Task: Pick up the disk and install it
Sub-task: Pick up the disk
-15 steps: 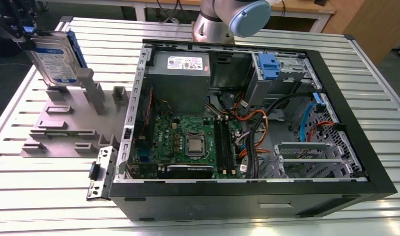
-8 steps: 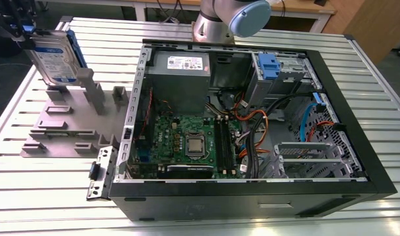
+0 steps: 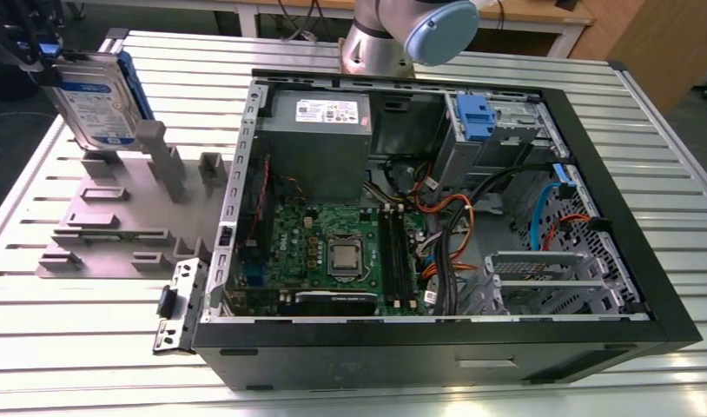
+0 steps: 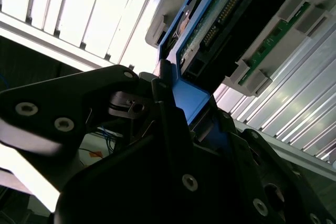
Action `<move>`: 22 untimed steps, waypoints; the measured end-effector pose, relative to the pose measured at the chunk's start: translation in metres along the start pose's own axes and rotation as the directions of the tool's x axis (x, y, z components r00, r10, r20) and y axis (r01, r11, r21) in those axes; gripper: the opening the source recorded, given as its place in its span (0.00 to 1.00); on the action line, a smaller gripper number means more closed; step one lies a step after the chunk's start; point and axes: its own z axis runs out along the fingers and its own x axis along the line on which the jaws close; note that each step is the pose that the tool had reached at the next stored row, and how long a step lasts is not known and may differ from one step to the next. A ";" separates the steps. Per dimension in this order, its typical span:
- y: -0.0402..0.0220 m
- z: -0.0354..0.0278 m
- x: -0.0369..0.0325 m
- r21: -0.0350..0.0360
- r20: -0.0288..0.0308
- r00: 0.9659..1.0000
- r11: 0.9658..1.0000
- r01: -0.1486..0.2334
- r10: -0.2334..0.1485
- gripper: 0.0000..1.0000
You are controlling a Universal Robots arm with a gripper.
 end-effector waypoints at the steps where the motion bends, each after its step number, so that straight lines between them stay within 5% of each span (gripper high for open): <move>1: 0.0000 -0.0002 0.0000 0.000 0.000 1.000 1.000 0.000 0.000 0.36; 22: 0.0001 -0.0047 0.0001 0.000 0.000 1.000 1.000 0.000 0.000 0.36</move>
